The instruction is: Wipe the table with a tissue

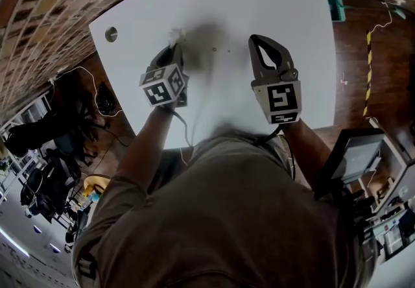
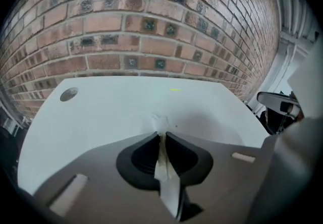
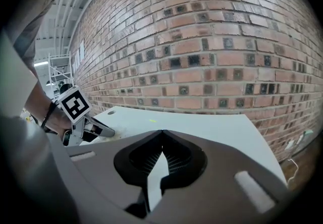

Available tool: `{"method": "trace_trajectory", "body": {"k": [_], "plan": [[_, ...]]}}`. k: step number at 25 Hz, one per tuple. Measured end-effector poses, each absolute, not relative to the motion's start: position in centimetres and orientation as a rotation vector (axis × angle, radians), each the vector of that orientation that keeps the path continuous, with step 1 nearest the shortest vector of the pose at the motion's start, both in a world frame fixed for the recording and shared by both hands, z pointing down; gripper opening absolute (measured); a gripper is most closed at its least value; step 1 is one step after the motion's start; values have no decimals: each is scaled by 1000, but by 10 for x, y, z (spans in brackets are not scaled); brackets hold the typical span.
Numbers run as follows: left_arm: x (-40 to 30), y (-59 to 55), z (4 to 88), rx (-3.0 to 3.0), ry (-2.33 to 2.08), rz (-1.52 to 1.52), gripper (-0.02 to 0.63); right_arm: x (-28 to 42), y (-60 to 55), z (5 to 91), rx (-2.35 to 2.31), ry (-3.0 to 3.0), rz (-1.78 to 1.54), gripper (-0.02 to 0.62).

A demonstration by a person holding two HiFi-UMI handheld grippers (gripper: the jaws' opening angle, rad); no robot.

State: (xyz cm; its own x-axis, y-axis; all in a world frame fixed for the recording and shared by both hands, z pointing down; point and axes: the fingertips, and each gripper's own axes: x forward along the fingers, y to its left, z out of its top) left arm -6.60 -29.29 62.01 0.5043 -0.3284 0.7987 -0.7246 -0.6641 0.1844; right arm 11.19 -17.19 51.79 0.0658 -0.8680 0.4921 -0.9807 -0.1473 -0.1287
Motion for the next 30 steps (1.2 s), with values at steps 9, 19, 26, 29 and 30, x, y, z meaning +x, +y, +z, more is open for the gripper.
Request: {"method": "trace_trajectory", "body": {"k": [9,19,26,29,30], "plan": [[-66,-299,616,2242,-870,1087,31,114,-170,517,2097,-1875,711,14],[-50,-298,610,2276,-834,1105,31,118,-171,517,2149,-1861,727,14],[-28,-285,611,2296,-754,1105,31,122,-167,518,2170,-1848,727,14],[-16,-275,614,2304,-699,1112,31,125,-164,518,2159,-1836,727,14],[-12,-272,615,2309,-686,1118,31,126,-164,518,2159,-1834,726,14]]}}
